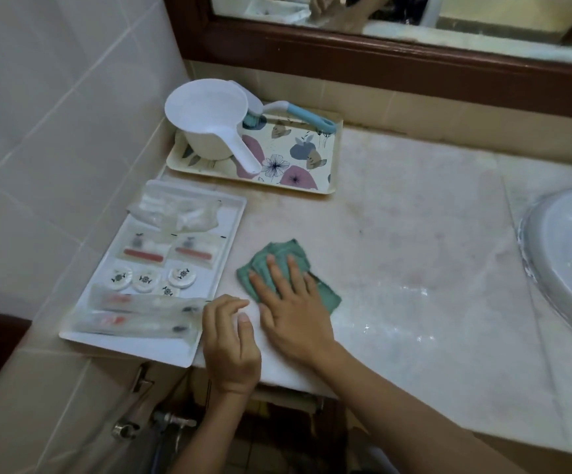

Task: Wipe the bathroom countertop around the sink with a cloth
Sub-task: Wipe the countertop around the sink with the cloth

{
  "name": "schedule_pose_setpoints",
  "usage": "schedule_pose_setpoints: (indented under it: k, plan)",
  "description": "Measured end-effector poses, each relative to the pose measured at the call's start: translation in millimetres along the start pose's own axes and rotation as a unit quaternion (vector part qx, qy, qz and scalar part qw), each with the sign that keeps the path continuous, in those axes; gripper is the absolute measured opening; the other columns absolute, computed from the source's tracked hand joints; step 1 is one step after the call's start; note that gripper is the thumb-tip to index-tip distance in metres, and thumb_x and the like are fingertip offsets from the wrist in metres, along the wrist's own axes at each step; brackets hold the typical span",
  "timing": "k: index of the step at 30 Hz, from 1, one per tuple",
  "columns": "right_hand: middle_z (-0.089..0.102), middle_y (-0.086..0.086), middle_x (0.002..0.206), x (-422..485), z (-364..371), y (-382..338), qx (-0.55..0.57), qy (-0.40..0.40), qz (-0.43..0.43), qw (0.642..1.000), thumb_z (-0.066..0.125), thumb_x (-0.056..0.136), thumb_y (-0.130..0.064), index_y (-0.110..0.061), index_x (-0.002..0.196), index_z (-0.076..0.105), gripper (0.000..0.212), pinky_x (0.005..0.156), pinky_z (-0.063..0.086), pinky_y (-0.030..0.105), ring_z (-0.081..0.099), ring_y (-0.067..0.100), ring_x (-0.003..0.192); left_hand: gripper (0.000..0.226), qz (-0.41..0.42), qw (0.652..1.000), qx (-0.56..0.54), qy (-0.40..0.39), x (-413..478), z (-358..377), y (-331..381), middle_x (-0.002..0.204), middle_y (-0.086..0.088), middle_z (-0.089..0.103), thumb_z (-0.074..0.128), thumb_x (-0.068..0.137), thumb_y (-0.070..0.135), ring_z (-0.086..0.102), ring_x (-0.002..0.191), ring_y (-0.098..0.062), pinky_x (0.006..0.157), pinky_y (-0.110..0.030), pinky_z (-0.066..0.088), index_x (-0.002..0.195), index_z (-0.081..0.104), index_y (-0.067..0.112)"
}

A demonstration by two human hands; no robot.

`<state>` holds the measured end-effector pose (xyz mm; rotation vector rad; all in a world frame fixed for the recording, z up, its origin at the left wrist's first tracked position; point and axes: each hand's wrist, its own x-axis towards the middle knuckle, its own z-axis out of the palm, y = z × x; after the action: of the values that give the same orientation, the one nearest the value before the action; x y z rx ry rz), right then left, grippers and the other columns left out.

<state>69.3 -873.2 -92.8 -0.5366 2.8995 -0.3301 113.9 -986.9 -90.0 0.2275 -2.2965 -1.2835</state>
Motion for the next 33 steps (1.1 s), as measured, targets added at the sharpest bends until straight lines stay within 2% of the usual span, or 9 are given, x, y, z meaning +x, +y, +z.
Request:
schedule_pose_setpoints:
  k: [3,7,10,13,18,23,27,29,33]
  plan:
    - [0.007,-0.001,0.162,-60,3,16,-0.033,-0.015,-0.072,0.997,0.029,0.097,-0.042,-0.038,0.152,0.012,0.058,0.115,0.007,0.045,0.002,0.029,0.149,0.027,-0.028,0.998,-0.053,0.026,1,-4,0,0.107,-0.012,0.054,0.042,0.091,0.013,0.051,0.104,-0.002,0.09,-0.021,0.043,0.099,0.062,-0.002]
    - [0.01,-0.005,0.162,-135,-9,77,-0.057,-0.018,-0.072,0.996,0.03,0.098,-0.044,-0.039,0.151,0.014,0.056,0.115,0.014,0.043,0.006,0.024,0.149,0.029,-0.017,0.998,0.033,-0.046,3,-2,-4,0.114,-0.005,0.061,0.046,0.088,0.019,0.054,0.108,-0.019,0.095,-0.028,0.041,0.105,0.065,0.007]
    - [0.007,-0.009,0.162,-158,-24,139,-0.039,-0.008,0.041,0.998,0.023,0.098,-0.047,-0.043,0.151,0.012,0.054,0.115,0.02,0.044,0.003,0.02,0.149,0.034,0.015,0.987,0.128,-0.1,2,3,-8,0.12,-0.003,0.063,0.047,0.082,0.023,0.054,0.111,-0.024,0.097,-0.024,0.034,0.106,0.068,0.011]
    - [-0.002,-0.011,0.161,-142,-37,182,-0.01,0.019,0.186,0.982,0.014,0.094,-0.053,-0.049,0.148,0.005,0.055,0.12,0.009,0.042,-0.003,0.019,0.149,0.036,0.031,0.973,0.193,-0.126,1,5,-9,0.125,-0.003,0.062,0.047,0.08,0.025,0.05,0.115,-0.024,0.099,-0.032,0.036,0.105,0.071,0.013]
    - [-0.007,0.001,0.162,-86,-29,148,0.043,0.068,0.389,0.918,0.017,0.098,-0.043,-0.034,0.153,-0.001,0.059,0.119,0.005,0.049,-0.006,0.031,0.148,0.032,0.026,0.966,0.215,-0.139,-1,4,-8,0.127,-0.004,0.062,0.052,0.082,0.022,0.048,0.117,-0.026,0.1,-0.041,0.04,0.105,0.072,0.014]
    - [-0.016,-0.003,0.16,-110,-7,74,0.049,0.058,0.243,0.967,0.022,0.099,-0.043,-0.038,0.151,-0.007,0.06,0.119,-0.002,0.045,-0.017,0.027,0.147,0.028,-0.022,0.96,0.236,-0.152,-5,10,4,0.132,-0.008,0.059,0.068,0.079,0.005,0.045,0.121,-0.034,0.101,-0.048,0.037,0.106,0.072,0.011]
    - [0.0,-0.006,0.162,-171,0,102,-0.013,0.023,0.065,0.998,0.027,0.099,-0.046,-0.04,0.152,0.007,0.058,0.118,0.007,0.045,-0.003,0.025,0.149,0.024,-0.002,0.967,0.19,-0.169,-33,33,43,0.13,-0.007,0.058,0.066,0.077,0.009,0.046,0.12,-0.033,0.095,-0.049,0.042,0.099,0.073,0.016]
    - [0.004,-0.008,0.162,-199,-8,143,-0.031,0.023,0.058,0.998,0.029,0.098,-0.048,-0.042,0.151,0.009,0.057,0.116,0.01,0.044,0.0,0.021,0.149,0.026,0.023,0.972,0.143,-0.186,-48,49,61,0.127,-0.006,0.059,0.059,0.074,0.016,0.049,0.117,-0.031,0.095,-0.042,0.041,0.096,0.073,0.018]
    - [-0.008,-0.015,0.16,-201,-36,223,-0.009,0.018,0.175,0.984,0.015,0.095,-0.054,-0.05,0.148,0.0,0.055,0.118,0.01,0.042,-0.01,0.016,0.148,0.023,0.021,0.967,0.091,-0.237,-75,82,88,0.128,0.001,0.058,0.06,0.077,0.015,0.045,0.119,-0.021,0.098,-0.037,0.043,0.096,0.072,0.021]
